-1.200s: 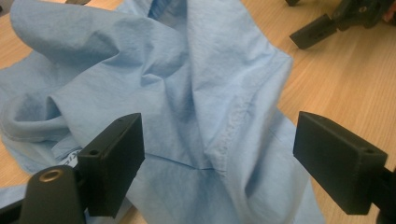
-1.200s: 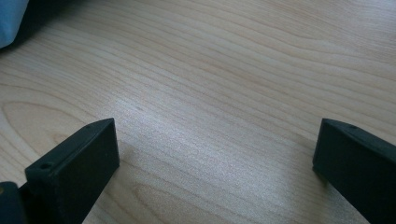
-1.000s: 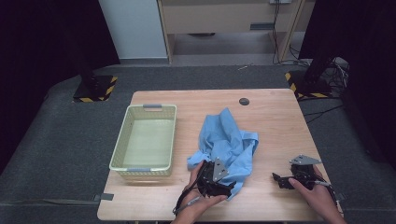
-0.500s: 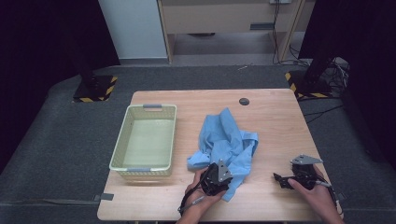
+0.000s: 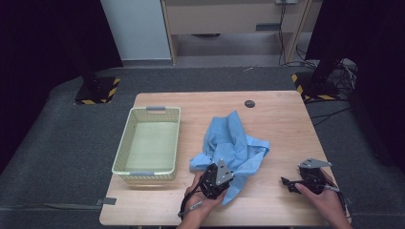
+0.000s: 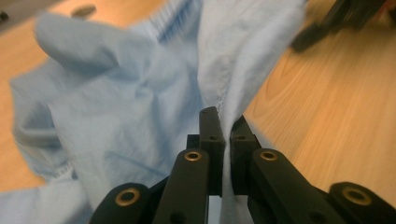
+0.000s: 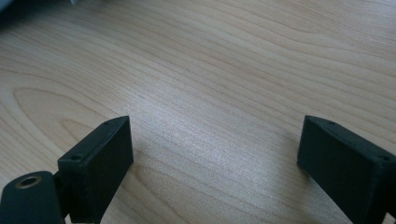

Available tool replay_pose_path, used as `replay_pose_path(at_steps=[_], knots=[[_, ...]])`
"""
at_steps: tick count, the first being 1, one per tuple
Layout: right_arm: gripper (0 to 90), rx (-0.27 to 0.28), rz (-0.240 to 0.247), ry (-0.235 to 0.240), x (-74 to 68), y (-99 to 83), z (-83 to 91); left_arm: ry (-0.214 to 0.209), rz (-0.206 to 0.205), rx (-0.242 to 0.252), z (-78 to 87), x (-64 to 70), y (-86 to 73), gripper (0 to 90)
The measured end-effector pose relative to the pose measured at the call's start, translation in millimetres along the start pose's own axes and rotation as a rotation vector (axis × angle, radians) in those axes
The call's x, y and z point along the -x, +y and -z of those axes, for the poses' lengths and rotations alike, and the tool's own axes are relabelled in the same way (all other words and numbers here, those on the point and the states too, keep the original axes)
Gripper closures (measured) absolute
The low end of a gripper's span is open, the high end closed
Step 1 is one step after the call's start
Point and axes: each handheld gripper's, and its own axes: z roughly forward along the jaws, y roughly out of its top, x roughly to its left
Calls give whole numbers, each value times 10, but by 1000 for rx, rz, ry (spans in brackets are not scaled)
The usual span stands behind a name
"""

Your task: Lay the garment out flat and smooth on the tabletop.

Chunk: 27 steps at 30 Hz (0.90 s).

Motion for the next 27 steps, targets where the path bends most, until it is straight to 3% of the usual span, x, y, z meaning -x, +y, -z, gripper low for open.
replay_pose_path(at_steps=[2,5,8,11,13,16,21,24,27], knots=[[109,-2,0,1,-2,0,4,22,3,48,101,-9,76,883],[121,-5,1,1,-14,1,12,82,7,65,143,-82,119,883],[143,-8,14,6,-40,6,17,178,-14,-4,37,-237,50,882],[180,-10,21,15,-63,10,29,221,25,-96,-123,-407,-90,881],[202,-12,26,22,-77,11,37,255,-4,-166,-238,-461,-176,880],[231,-9,43,30,-98,13,44,254,-1,-239,-390,-534,-278,878],[276,-11,55,37,-125,-1,72,239,3,-308,-584,-563,-384,881],[294,-12,54,37,-131,-20,106,239,-33,-330,-655,-520,-390,884],[298,-1,50,27,-120,-37,141,216,-66,-314,-692,-460,-381,884]])
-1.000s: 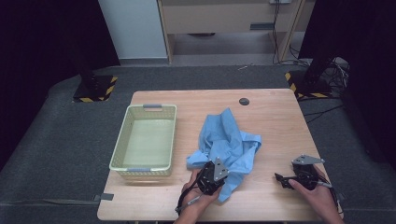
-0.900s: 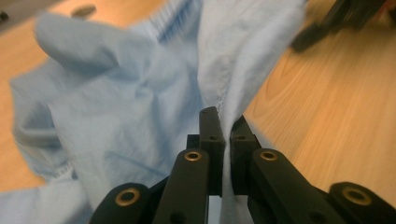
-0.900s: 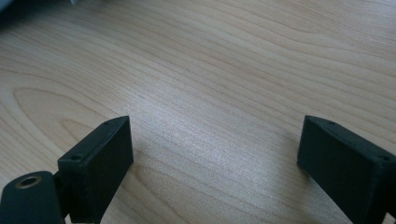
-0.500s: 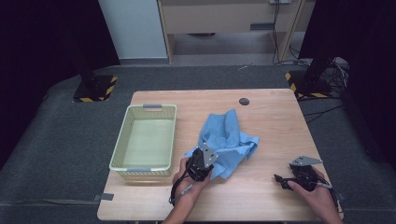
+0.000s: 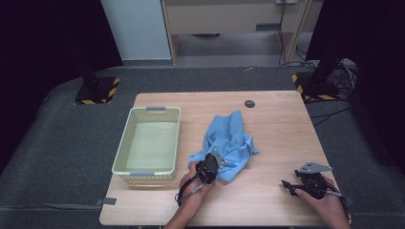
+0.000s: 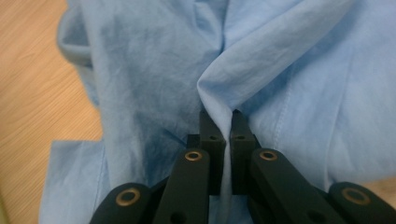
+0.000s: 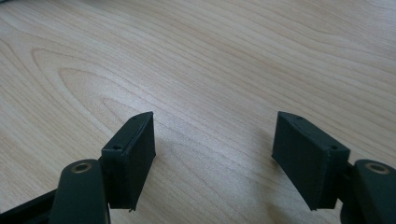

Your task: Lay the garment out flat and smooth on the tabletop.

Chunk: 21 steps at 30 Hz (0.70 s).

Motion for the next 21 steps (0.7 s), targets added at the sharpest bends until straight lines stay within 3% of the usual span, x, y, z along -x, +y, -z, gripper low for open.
replay_pose_path(at_steps=[5,10,21], knots=[[298,6,-8,-10,20,-23,41,-19,-56,22,-2,153,49,885],[303,8,-12,-11,27,-21,40,-8,-150,23,28,344,91,885],[367,-2,9,-6,11,2,6,-98,-193,51,147,505,47,884]])
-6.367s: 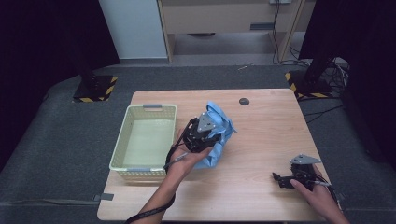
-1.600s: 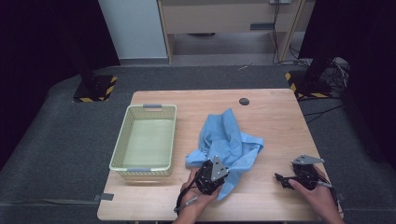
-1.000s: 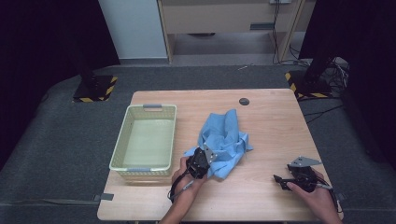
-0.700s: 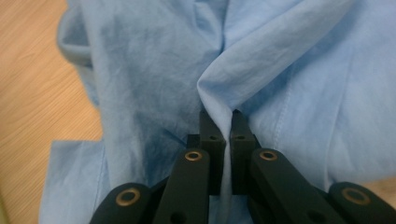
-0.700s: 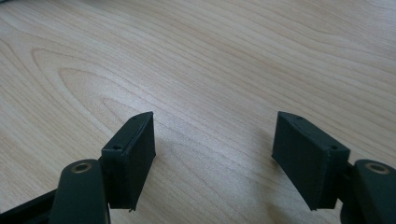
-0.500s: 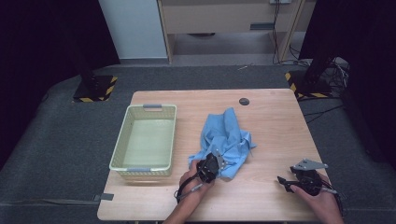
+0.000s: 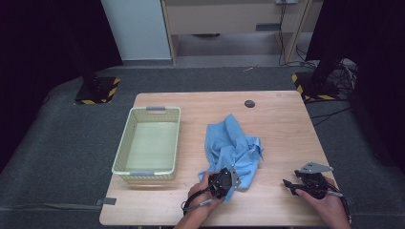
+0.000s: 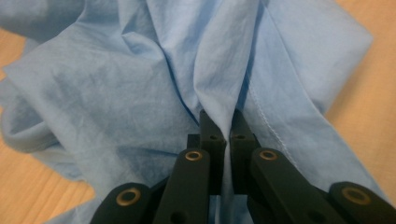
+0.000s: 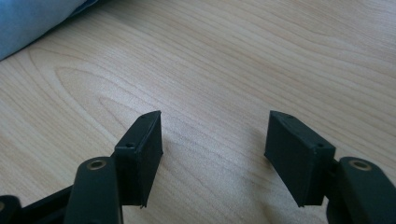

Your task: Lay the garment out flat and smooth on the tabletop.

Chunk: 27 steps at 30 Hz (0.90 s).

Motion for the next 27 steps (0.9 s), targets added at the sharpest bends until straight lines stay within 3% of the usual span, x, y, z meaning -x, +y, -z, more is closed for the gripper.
replay_pose_path(at_steps=[4,8,12,14,15,18,23,27], knots=[[406,9,1,3,-4,39,-24,-43,4,20,37,18,-34,884],[532,38,21,20,-9,121,-37,-126,74,47,71,-20,-102,886],[585,94,51,46,-65,249,-31,-123,84,51,109,-38,-162,879],[577,108,69,56,-108,306,-38,-117,137,65,136,-59,-194,789],[566,113,76,59,-123,326,-46,-109,167,74,156,-66,-196,695],[527,108,80,60,-137,352,-67,-56,194,128,260,-70,-131,420],[474,99,69,55,-130,325,-53,-47,227,232,351,-46,102,283],[451,99,57,55,-133,304,-36,-52,174,220,220,31,263,280]])
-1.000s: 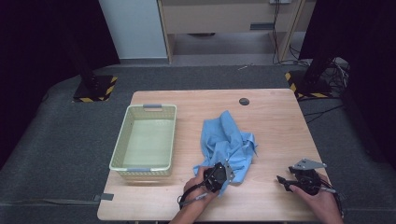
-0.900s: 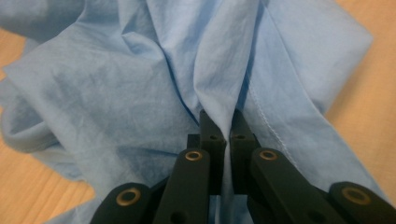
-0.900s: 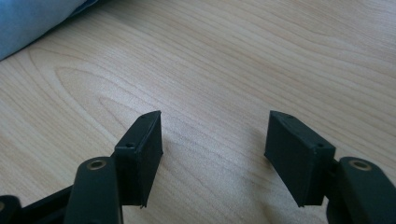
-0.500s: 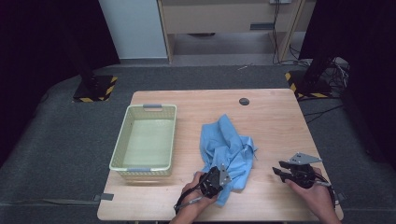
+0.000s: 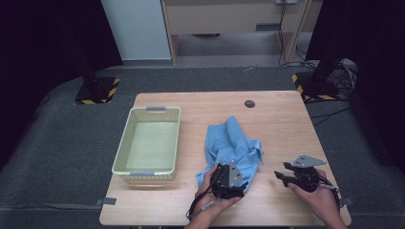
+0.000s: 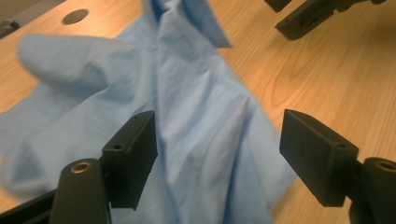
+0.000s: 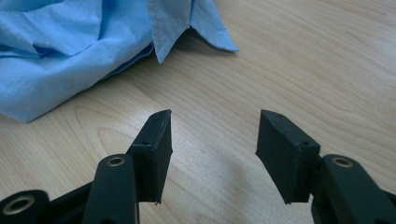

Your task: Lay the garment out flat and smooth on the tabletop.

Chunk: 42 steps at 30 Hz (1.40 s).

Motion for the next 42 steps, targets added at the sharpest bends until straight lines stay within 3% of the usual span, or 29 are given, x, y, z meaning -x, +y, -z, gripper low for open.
replay_pose_path(at_steps=[2,4,6,7,10,11,13,16,18,19,21,23,24,26,27,28,30,32,36,42], knots=[[450,-2,2,-2,-3,-13,9,-3,-10,-24,-69,10,6,314],[449,-7,2,-5,-11,-41,35,-7,-12,-44,-148,15,3,406],[449,-6,1,-9,-11,-63,66,-18,-22,-69,-214,13,-10,517],[448,-6,-4,-12,-11,-77,86,-28,-34,-73,-218,6,-10,627],[446,-8,-12,-23,1,-110,116,-45,-14,-60,-178,-55,9,853],[446,-8,-12,-23,1,-110,116,-45,-14,-60,-178,-55,9,878],[445,-12,-16,-28,8,-122,120,-54,24,-34,-98,-128,32,890],[443,-13,-15,-27,8,-120,113,-18,62,29,102,-233,95,891],[442,-14,-11,-26,8,-122,106,29,82,70,220,-312,122,887],[442,-14,-11,-26,8,-122,106,29,82,70,220,-312,122,885],[439,-18,-14,-26,6,-125,108,131,94,99,335,-453,118,883],[439,-16,-12,-28,12,-128,113,212,90,70,355,-570,68,883],[439,-14,-20,-28,17,-132,119,249,89,20,317,-646,-7,883],[438,-14,-23,-30,22,-135,117,273,90,-61,206,-716,-145,883],[438,-14,-25,-31,23,-136,114,273,90,-61,206,-716,-145,883],[438,-15,-25,-31,24,-136,112,295,60,-147,66,-740,-283,882],[437,-15,-25,-31,21,-135,116,327,27,-192,-38,-739,-381,880],[435,-12,-22,-32,20,-133,127,364,-3,-202,-104,-717,-428,880],[433,-6,-32,-36,41,-142,140,375,-67,-224,-204,-632,-472,877],[432,-2,-36,-39,63,-150,167,382,-155,-181,-259,-477,-513,885]])
